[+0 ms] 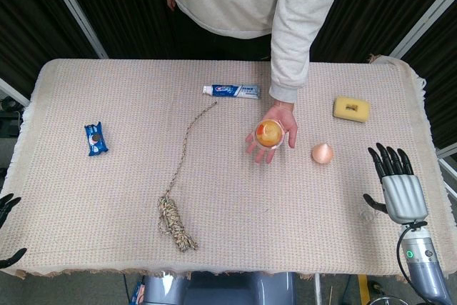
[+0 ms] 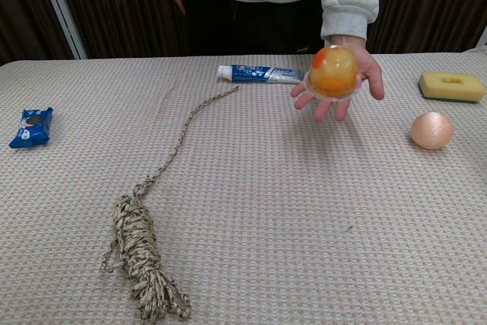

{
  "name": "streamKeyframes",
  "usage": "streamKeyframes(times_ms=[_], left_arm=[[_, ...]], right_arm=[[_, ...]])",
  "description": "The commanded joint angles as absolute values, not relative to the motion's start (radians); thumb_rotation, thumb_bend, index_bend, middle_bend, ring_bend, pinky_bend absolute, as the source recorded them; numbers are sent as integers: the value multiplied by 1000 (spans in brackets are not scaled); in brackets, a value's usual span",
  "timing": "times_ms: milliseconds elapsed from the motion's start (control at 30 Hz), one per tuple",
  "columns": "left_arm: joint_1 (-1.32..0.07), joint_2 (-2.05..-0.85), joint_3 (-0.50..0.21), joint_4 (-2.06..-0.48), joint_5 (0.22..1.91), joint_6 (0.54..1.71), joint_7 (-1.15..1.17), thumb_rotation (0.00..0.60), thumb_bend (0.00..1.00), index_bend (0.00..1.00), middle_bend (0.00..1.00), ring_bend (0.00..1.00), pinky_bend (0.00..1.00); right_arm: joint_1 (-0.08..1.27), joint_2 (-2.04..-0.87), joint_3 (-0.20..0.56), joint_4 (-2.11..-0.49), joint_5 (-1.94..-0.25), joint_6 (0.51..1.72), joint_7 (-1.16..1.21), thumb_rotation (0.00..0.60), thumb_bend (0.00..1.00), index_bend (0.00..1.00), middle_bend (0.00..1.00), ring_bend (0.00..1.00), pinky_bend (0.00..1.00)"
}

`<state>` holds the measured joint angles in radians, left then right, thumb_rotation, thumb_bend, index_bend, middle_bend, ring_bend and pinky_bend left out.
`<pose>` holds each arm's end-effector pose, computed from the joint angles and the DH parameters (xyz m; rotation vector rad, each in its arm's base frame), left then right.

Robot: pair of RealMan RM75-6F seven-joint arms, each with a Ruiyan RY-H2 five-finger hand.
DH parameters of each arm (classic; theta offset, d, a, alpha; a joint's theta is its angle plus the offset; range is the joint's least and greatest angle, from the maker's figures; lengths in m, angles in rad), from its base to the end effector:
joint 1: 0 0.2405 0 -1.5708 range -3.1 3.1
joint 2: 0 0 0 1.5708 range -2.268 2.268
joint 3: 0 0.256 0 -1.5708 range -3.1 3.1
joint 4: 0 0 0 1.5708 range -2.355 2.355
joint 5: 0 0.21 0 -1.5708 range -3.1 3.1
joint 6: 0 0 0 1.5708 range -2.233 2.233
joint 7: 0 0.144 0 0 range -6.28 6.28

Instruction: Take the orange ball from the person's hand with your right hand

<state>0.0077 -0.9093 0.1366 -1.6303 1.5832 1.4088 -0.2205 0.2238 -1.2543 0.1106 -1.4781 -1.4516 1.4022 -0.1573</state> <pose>-0.3440 0.1064 0.1910 -1.4666 -1.1682 -0.6953 -0.3012 -0.2385 0.1282 1.4642 -0.7424 0.8580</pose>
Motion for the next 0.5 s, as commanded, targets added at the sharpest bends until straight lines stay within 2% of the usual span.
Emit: streamKeyframes(times_ms=[33,267,500], left_arm=[[8,-909,137,-1630,1586,1410,-219,600,264,43,0,0,0],[11,-909,138,-1630,1591,1415,-214,600,266,43,0,0,0],[10,-910,137,-1626,1589,1413,-216,600,264,43,0,0,0]], right_arm=[[224,-1254,111,-1479,-1451,1401,-158,600,87,21,0,0,0],[230,-1238,117,-1504,-1433,1381,-176,600,87,21,0,0,0],[250,-1201,147,-1604,-1416,1372,-209,600,87,21,0,0,0]])
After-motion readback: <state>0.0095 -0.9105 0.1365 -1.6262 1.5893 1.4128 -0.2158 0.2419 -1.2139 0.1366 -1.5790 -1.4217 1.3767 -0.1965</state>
